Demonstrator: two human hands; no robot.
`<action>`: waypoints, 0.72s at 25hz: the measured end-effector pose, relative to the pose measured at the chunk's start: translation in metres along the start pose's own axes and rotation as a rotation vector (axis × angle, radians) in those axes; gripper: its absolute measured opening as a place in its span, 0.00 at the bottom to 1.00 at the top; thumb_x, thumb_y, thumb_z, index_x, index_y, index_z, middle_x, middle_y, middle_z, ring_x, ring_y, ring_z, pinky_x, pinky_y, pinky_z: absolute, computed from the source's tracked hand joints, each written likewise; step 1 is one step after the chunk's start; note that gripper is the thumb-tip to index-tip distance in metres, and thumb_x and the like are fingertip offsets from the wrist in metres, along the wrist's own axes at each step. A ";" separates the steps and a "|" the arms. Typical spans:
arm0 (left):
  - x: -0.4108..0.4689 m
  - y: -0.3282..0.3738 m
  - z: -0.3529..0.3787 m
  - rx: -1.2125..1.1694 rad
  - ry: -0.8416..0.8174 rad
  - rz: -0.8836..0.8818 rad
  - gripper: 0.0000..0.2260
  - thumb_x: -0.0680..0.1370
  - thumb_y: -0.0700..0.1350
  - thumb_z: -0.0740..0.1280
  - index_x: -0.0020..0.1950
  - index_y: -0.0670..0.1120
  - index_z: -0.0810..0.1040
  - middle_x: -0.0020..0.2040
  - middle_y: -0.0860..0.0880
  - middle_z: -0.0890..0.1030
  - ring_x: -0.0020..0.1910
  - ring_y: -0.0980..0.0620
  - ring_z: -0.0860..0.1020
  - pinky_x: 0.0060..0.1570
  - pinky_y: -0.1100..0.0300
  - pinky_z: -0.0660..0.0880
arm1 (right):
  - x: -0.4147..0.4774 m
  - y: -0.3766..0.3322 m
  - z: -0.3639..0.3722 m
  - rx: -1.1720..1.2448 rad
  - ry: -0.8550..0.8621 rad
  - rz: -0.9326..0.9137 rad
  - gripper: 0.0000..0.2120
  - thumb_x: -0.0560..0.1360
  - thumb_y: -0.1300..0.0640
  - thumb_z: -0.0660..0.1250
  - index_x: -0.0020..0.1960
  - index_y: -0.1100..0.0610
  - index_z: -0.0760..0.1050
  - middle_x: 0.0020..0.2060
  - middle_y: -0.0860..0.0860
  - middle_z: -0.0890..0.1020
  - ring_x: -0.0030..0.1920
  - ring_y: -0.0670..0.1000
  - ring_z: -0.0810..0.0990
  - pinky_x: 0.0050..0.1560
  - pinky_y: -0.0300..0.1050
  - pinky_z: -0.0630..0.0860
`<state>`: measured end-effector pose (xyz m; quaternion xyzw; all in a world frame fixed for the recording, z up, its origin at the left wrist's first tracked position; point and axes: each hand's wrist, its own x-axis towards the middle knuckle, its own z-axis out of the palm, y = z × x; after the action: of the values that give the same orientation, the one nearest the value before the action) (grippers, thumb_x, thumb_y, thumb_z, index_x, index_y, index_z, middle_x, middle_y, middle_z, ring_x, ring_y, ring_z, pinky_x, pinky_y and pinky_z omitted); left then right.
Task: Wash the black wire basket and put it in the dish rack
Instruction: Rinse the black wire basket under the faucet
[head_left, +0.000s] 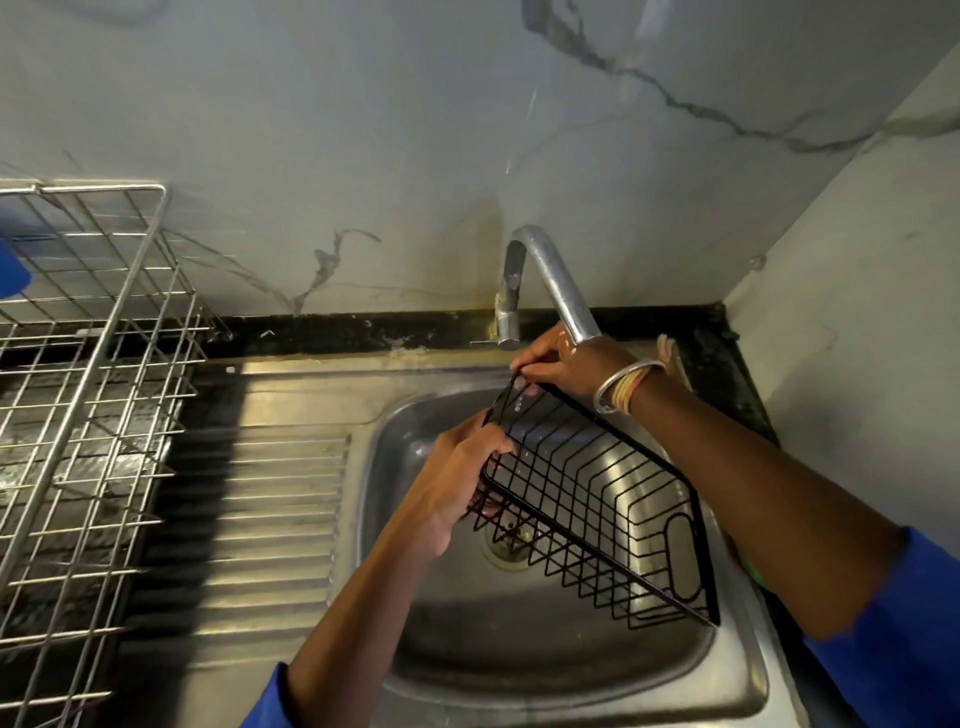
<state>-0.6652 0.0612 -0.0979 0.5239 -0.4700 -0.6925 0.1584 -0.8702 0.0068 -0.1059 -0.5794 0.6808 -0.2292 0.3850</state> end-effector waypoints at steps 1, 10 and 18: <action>0.000 0.001 0.002 -0.030 0.005 -0.015 0.09 0.67 0.57 0.66 0.44 0.67 0.83 0.55 0.50 0.80 0.61 0.42 0.78 0.68 0.36 0.70 | -0.005 0.001 -0.003 0.012 0.017 0.001 0.03 0.72 0.53 0.73 0.46 0.50 0.84 0.38 0.43 0.85 0.38 0.38 0.82 0.40 0.28 0.75; 0.006 -0.003 -0.007 -0.080 0.047 -0.078 0.09 0.80 0.49 0.63 0.53 0.46 0.79 0.50 0.42 0.81 0.28 0.54 0.82 0.29 0.62 0.76 | -0.032 0.040 -0.026 -0.257 -0.127 -0.026 0.05 0.71 0.55 0.75 0.47 0.53 0.85 0.37 0.45 0.86 0.37 0.40 0.83 0.49 0.44 0.81; 0.000 -0.003 0.012 -0.165 -0.039 -0.142 0.14 0.79 0.50 0.64 0.60 0.44 0.76 0.38 0.45 0.82 0.28 0.49 0.82 0.34 0.57 0.77 | -0.009 0.009 -0.011 -0.191 -0.034 -0.072 0.08 0.73 0.53 0.73 0.51 0.51 0.84 0.44 0.44 0.84 0.40 0.38 0.80 0.39 0.21 0.69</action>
<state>-0.6749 0.0683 -0.0999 0.5275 -0.3762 -0.7484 0.1420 -0.8836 0.0162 -0.1037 -0.6413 0.6719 -0.1669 0.3309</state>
